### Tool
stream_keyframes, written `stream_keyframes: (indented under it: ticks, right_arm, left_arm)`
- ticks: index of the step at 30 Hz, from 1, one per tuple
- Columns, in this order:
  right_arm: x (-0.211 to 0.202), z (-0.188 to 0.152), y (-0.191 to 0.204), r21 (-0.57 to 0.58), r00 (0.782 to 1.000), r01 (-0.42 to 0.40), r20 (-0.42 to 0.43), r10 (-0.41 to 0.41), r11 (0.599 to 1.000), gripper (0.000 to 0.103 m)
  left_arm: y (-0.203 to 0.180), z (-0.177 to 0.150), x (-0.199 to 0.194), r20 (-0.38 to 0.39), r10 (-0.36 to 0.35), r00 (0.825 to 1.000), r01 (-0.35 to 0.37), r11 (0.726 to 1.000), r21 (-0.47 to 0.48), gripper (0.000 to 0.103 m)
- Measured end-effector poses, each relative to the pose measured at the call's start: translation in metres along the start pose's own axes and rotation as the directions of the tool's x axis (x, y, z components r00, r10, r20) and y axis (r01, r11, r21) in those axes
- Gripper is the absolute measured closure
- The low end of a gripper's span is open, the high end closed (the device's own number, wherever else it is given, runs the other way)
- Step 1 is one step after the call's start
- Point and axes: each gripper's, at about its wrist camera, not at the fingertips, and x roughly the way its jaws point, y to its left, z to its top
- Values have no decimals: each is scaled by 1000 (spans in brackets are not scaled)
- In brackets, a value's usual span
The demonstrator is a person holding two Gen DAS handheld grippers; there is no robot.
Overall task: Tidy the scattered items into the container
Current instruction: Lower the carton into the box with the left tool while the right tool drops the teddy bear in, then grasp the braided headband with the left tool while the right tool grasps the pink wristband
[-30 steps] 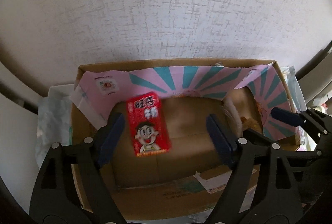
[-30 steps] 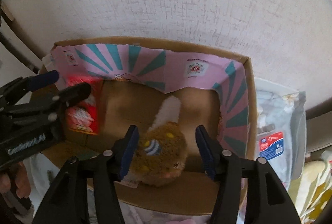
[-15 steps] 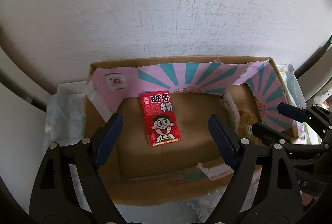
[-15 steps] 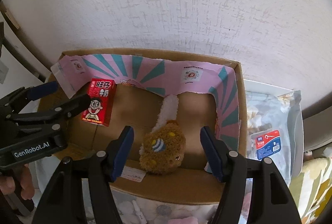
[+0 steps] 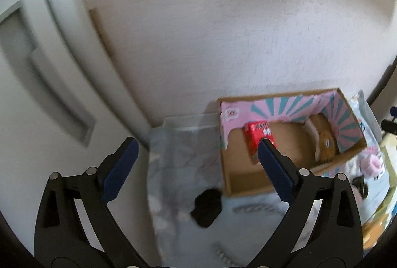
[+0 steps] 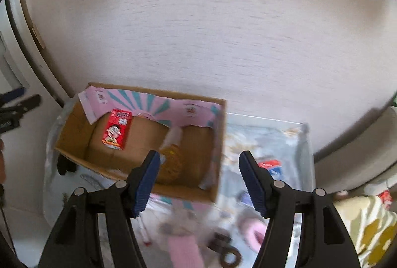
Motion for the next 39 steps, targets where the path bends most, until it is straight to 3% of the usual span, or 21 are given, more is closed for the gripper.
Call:
stream_keyframes:
  ticks: [3, 9, 12, 17, 28, 34, 39]
  right_arm:
    - [-10, -12, -7, 16, 1000, 0, -9, 0, 1000, 41]
    - [-16, -43, 2, 6, 998, -21, -57, 21, 1000, 41]
    - [-18, -62, 8, -11, 996, -29, -84, 28, 1000, 41]
    - [-5, -92, 14, 3, 986, -95, -134, 95, 995, 41]
    - [38, -148, 27, -63, 968, -131, -223, 115, 989, 41]
    - [55, -162, 23, -69, 960, -128, -260, 106, 989, 41]
    - [66, -168, 22, -74, 953, -128, -284, 102, 989, 41]
  left_arm:
    - [1, -20, -9, -39, -31, 999, 30, 1000, -3, 7]
    - [-33, -67, -16, -104, -125, 987, 127, 992, 16, 7]
    - [-55, -93, -13, -145, -172, 974, 180, 983, 47, 7]
    - [-82, -132, 9, -245, -259, 934, 277, 960, 41, 7]
    - [-115, -180, 60, -393, -323, 861, 372, 927, 53, 7]
    - [-131, -199, 76, -432, -315, 845, 385, 919, 83, 7]
    - [-139, -202, 81, -427, -319, 846, 388, 918, 85, 7]
